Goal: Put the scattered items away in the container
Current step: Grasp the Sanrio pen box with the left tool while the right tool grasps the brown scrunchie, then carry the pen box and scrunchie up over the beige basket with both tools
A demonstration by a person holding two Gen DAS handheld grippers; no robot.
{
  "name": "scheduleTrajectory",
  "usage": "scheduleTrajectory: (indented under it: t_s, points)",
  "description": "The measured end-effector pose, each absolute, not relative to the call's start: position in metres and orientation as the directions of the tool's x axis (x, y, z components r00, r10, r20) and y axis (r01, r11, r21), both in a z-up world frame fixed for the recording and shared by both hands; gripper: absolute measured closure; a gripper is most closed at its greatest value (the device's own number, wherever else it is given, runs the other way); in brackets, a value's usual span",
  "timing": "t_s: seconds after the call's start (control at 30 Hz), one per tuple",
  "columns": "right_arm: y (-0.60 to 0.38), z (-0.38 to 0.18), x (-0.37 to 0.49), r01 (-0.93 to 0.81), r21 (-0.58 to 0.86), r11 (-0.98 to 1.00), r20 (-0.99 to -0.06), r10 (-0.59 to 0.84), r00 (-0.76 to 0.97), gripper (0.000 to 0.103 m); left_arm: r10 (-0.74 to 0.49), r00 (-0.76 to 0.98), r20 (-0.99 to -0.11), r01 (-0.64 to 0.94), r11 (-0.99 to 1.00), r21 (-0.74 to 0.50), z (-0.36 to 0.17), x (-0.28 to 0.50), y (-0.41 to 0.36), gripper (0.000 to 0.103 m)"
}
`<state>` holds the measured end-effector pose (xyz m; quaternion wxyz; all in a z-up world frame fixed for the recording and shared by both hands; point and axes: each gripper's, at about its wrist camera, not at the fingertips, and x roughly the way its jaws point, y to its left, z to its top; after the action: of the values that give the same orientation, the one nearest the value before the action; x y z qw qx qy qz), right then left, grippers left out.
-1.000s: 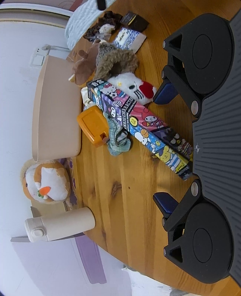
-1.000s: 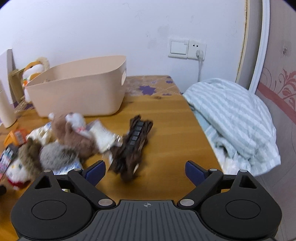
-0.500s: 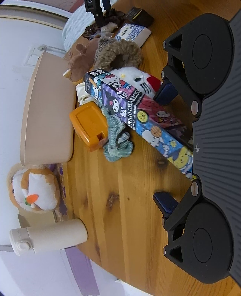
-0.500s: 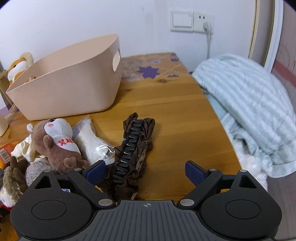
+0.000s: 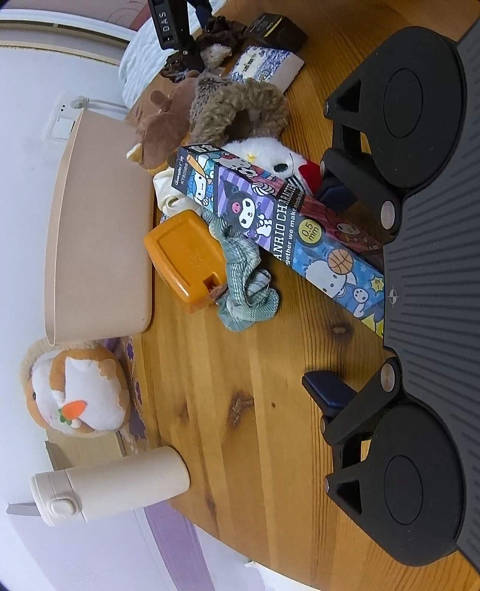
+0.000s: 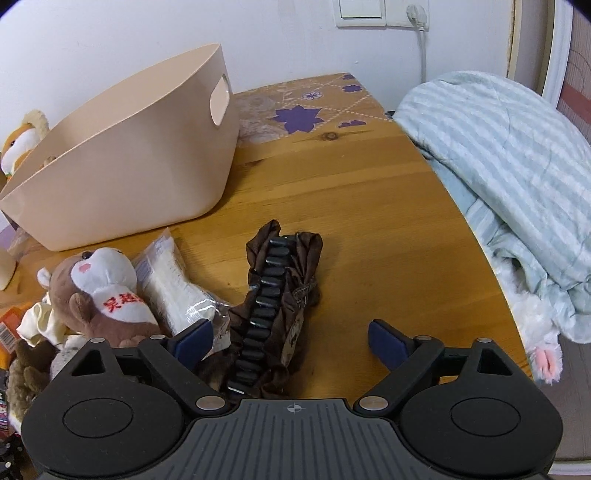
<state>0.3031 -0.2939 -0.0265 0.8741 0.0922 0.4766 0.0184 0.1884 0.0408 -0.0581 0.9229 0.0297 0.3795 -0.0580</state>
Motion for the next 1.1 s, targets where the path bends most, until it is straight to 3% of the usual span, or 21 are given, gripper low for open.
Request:
scheduleTrajectory:
  t_s: [0.23,0.5,0.57,1.1]
  points:
    - [-0.29,-0.025,0.297,0.02,0.128,0.992,-0.832,0.096,0.546,0.028,-0.108,0.702,-0.704,0.161,0.987,0.01,-0.055,0.186,0.038,0.041]
    - [-0.289,-0.021,0.286,-0.015,0.074,0.997,-0.835,0.07,0.547,0.067,-0.135,0.693,-0.708,0.197,0.98,0.006,-0.052,0.182,0.03,0.068]
    - [-0.291,-0.021,0.283,-0.014,0.082,0.997,-0.835,0.076,0.545,0.068,-0.14,0.692,-0.708,0.199,0.98,0.001,-0.052,0.179,0.029,0.079]
    - [-0.3,0.01,0.25,-0.023,0.142,0.99,-0.79,0.127,0.599,0.07,-0.147,0.746,-0.65,0.203,0.979,0.012,-0.022,0.155,0.023,0.079]
